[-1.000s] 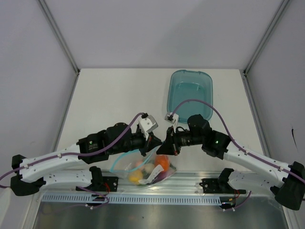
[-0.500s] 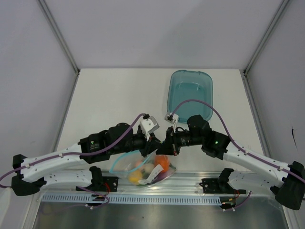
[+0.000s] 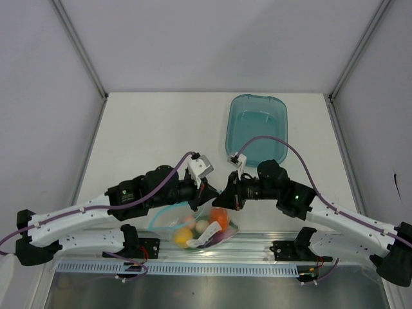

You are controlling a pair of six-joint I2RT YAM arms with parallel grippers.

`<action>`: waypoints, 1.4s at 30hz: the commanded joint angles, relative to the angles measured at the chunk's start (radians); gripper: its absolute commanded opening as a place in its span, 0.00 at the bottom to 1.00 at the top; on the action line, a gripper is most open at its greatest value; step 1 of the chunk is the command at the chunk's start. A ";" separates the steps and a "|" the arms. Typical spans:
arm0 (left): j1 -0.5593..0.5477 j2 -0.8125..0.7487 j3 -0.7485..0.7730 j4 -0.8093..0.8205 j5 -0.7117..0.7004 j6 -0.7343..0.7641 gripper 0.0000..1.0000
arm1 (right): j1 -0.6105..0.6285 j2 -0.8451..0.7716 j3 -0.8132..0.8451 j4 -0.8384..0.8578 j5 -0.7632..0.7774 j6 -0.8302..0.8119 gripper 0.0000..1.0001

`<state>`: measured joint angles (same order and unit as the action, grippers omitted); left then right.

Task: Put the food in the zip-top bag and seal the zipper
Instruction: Zip the zipper food storage bag at the center of the board.

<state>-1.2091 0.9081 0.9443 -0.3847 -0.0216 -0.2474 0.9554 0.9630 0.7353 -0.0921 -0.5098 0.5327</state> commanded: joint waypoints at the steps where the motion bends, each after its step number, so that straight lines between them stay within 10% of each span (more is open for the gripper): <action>1: 0.005 0.002 -0.019 -0.017 0.014 -0.029 0.01 | 0.008 -0.073 -0.019 0.080 0.149 0.056 0.00; 15: 0.017 -0.020 -0.010 -0.010 0.086 -0.041 0.01 | 0.008 -0.044 -0.016 0.054 0.059 -0.009 0.00; 18: 0.028 -0.015 0.011 -0.002 0.127 -0.038 0.01 | 0.006 -0.015 0.010 -0.023 0.019 -0.086 0.33; 21: 0.037 -0.014 0.030 0.000 0.166 -0.030 0.01 | -0.003 -0.038 0.016 -0.046 -0.010 -0.134 0.43; 32: 0.105 -0.043 -0.015 0.061 0.368 -0.050 0.01 | -0.118 -0.098 0.012 0.015 -0.329 -0.231 0.28; 42: 0.111 -0.017 -0.010 0.075 0.407 -0.052 0.01 | -0.118 -0.058 0.035 0.078 -0.411 -0.229 0.36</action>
<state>-1.1076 0.8864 0.9276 -0.3557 0.3489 -0.2886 0.8410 0.9085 0.7124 -0.0700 -0.8768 0.3241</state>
